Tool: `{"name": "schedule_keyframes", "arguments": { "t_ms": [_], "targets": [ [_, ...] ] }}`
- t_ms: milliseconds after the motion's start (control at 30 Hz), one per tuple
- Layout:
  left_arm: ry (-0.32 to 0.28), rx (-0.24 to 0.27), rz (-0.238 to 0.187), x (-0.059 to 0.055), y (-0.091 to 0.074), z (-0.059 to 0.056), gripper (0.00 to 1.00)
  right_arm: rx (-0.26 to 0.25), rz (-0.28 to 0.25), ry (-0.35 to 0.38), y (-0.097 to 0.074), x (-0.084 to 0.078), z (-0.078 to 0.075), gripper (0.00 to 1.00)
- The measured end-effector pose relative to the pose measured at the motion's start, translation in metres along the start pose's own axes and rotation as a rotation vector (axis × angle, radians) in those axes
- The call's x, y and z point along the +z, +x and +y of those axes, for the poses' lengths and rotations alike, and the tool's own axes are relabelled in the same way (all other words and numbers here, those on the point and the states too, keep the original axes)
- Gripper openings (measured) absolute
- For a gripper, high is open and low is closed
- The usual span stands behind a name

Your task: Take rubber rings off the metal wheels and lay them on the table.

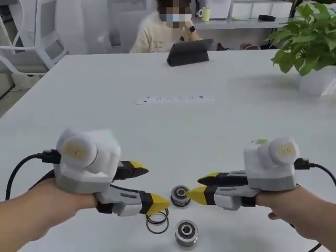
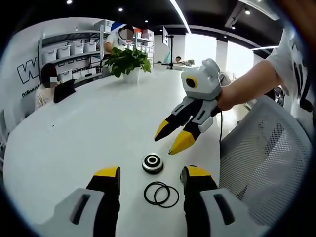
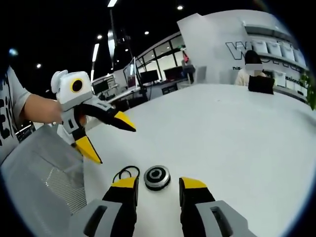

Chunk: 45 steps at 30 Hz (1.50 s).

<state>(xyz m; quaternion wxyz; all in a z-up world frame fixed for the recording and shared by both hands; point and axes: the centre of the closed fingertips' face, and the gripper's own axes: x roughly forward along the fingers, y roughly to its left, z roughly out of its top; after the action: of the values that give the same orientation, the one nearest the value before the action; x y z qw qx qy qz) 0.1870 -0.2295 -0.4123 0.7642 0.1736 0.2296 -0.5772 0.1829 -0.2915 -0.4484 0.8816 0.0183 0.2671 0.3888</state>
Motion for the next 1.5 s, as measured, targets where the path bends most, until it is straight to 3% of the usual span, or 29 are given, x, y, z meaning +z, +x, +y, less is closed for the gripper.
{"name": "schedule_keyframes", "arguments": {
  "t_ms": [467, 867, 1500],
  "targets": [
    [-0.009, -0.010, 0.027, -0.008, 0.024, -0.002, 0.46, 0.008, 0.054, -0.062, 0.009, -0.020, 0.002, 0.28],
    [-0.017, -0.014, 0.048, -0.013, 0.042, -0.001, 0.38, 0.007, 0.058, -0.069, 0.020, -0.023, 0.000, 0.20],
    [-0.005, -0.034, 0.064, -0.015, 0.063, -0.006, 0.22, 0.002, 0.054, -0.079, 0.021, -0.026, -0.003, 0.07]
  ]
}}
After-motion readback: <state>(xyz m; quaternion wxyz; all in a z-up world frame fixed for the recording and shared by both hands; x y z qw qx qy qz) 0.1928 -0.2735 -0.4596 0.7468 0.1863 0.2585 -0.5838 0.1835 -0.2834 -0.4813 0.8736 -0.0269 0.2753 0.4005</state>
